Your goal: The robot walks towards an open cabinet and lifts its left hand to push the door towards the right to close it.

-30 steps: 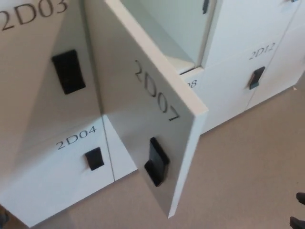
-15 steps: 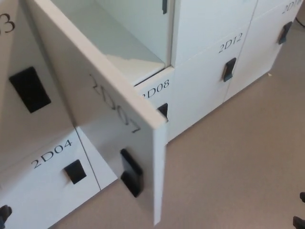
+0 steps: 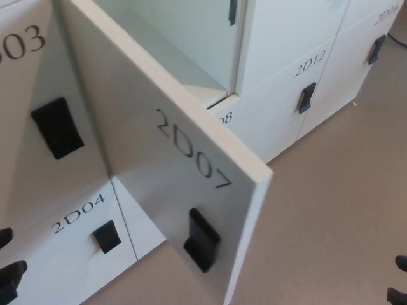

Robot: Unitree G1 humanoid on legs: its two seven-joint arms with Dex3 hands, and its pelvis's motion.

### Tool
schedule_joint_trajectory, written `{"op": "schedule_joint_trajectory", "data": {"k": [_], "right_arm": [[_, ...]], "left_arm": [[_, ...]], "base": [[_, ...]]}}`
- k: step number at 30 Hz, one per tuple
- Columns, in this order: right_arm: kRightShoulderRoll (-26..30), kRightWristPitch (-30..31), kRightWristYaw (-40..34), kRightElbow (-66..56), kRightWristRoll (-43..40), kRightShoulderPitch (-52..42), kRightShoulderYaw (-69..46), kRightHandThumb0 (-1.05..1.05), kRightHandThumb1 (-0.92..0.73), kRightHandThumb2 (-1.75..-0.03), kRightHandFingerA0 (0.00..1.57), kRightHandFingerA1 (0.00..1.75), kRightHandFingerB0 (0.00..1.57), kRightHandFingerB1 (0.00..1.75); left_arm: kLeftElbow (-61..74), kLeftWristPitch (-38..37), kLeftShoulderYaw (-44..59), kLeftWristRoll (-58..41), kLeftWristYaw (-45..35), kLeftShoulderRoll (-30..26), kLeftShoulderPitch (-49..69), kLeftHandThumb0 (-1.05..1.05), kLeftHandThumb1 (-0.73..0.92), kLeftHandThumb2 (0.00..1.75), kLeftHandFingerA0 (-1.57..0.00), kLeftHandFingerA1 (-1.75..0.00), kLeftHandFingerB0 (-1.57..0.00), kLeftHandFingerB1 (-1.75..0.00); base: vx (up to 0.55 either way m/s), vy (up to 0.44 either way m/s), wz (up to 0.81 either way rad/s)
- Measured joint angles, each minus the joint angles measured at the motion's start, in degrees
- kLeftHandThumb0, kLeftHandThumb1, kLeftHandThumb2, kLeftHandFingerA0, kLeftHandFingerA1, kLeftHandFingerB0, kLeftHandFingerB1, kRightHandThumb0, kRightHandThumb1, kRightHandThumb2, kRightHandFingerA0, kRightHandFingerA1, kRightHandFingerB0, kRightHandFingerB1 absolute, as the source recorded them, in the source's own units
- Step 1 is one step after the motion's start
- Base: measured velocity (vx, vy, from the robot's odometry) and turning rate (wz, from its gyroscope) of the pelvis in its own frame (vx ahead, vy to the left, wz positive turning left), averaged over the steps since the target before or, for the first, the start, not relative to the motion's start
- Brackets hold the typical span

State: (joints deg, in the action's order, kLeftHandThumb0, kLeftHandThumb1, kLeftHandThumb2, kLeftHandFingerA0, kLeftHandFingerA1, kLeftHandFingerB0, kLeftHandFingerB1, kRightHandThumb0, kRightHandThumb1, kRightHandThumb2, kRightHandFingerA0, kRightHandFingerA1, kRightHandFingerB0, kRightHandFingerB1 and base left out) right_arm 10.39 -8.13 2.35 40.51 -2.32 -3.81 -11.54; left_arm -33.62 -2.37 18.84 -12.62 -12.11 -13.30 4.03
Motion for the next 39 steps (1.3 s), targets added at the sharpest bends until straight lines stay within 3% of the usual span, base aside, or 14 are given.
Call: {"op": "schedule_joint_trajectory", "data": {"k": [12, 23, 39], "right_arm": [[0.44, -0.16, -0.12, 0.4, 0.01, -0.16, -0.05, -0.1, -0.59, -0.55, 0.75, 0.57, 0.54, 0.46], [-0.23, -0.4, -0.08, 0.73, -0.04, -0.02, 0.1, -0.11, -0.58, -0.56, 0.76, 0.56, 0.57, 0.46], [-0.01, -1.03, -0.05, 2.01, 0.1, 0.65, 0.32, -0.1, -0.58, -0.56, 0.76, 0.56, 0.58, 0.47]], "left_arm": [[16.05, 2.69, 0.82, -1.93, 0.14, 2.98, 7.32, -0.06, 0.76, 0.61, -0.45, -0.45, -0.37, -0.4], [20.33, 5.49, 1.54, -2.36, 1.31, 3.71, 7.94, -0.02, 0.78, 0.6, -0.47, -0.45, -0.37, -0.4], [24.5, 6.09, 0.77, -2.2, 1.68, 4.61, 9.01, -0.1, 0.74, 0.61, -0.45, -0.46, -0.38, -0.41]], "base": [[0.01, -0.078, -0.14], [-0.01, 0.185, 0.07], [0.0, 0.0, 0.0]]}}
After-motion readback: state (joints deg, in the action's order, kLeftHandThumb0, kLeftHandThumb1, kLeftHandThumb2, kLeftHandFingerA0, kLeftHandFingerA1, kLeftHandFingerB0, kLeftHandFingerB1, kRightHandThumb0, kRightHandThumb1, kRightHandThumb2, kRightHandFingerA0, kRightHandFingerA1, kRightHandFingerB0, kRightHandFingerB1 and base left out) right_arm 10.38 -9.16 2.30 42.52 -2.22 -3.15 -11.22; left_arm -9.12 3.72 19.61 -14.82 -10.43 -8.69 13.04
